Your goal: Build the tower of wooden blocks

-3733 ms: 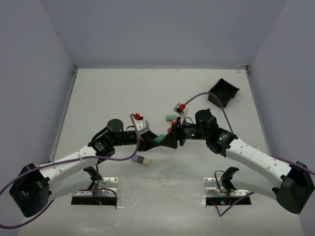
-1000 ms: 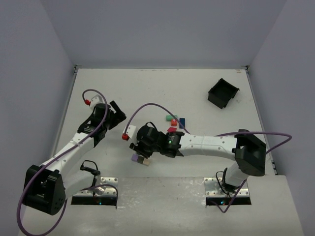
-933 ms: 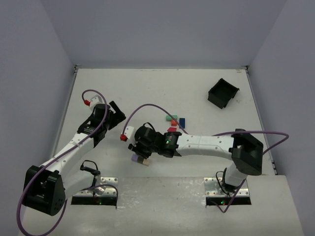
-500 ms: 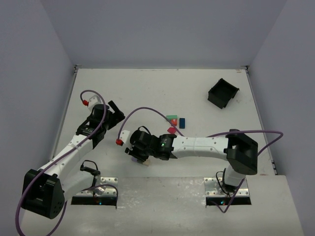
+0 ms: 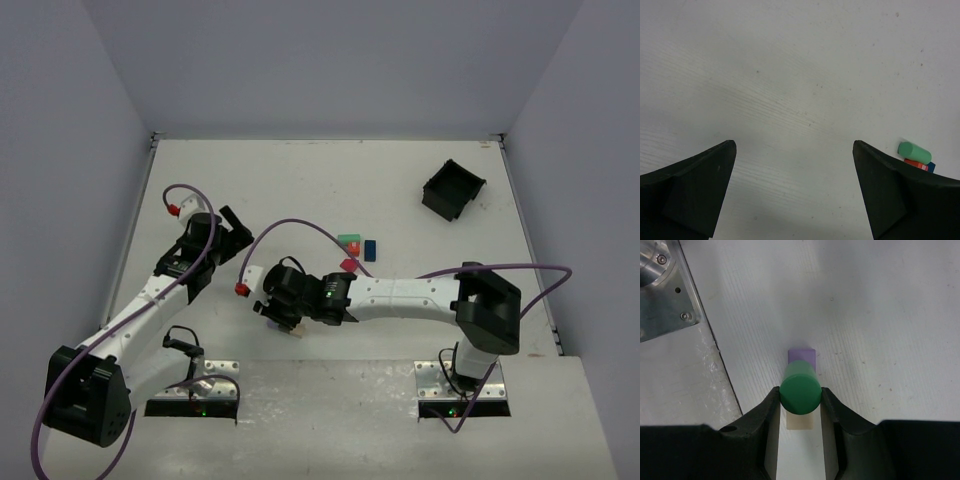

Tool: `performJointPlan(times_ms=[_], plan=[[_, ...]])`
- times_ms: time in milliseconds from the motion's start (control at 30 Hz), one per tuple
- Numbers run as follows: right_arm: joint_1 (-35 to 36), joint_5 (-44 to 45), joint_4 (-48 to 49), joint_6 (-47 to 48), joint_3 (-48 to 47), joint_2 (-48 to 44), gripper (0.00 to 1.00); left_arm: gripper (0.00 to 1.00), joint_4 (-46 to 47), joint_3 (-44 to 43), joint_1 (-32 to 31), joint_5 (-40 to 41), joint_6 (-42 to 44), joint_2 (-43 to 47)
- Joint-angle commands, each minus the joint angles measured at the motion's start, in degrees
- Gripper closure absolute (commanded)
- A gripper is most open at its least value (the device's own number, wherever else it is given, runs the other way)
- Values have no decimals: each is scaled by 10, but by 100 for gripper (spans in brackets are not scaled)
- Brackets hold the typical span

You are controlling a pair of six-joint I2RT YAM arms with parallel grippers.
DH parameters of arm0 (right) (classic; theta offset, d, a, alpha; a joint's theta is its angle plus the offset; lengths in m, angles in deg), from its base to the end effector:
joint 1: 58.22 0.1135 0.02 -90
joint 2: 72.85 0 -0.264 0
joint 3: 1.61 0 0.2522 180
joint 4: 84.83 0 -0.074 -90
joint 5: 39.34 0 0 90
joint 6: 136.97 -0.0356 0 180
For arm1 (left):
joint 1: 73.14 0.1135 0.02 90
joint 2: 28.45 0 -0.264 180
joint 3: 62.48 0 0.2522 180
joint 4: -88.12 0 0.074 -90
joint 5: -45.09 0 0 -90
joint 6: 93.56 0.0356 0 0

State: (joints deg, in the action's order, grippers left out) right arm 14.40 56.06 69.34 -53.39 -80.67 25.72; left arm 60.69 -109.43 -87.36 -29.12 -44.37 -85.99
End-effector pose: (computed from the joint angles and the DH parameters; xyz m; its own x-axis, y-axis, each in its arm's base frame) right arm 0.1149 0.3559 0.2125 -0.3152 -0.6342 -0.7060 -0.9008 0.4342 0.0121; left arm 0.2074 -0.0426 0.2232 -0.4706 -0.5295 -0.7058 -0.3686 0.8447 -0.3880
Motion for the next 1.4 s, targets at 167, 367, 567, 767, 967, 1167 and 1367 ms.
performJointPlan(times_ms=[167,367,567,767,967,1167,1367], plan=[[3,-1,38,3,-25,13,76,0,9,4,2,-6,5,22],[3,3,31,8,-37,23,76,0,10,4,2,-6,4,24],[3,-5,35,10,-34,24,75,0,9,4,2,-6,6,25],[3,1,31,9,-42,34,74,0,5,3,2,-1,6,29],[4,4,27,11,-46,37,72,0,1,2,2,0,5,35],[3,5,21,11,-46,38,71,0,0,3,2,1,5,42],[3,2,8,14,-54,42,71,0,0,3,2,4,5,41]])
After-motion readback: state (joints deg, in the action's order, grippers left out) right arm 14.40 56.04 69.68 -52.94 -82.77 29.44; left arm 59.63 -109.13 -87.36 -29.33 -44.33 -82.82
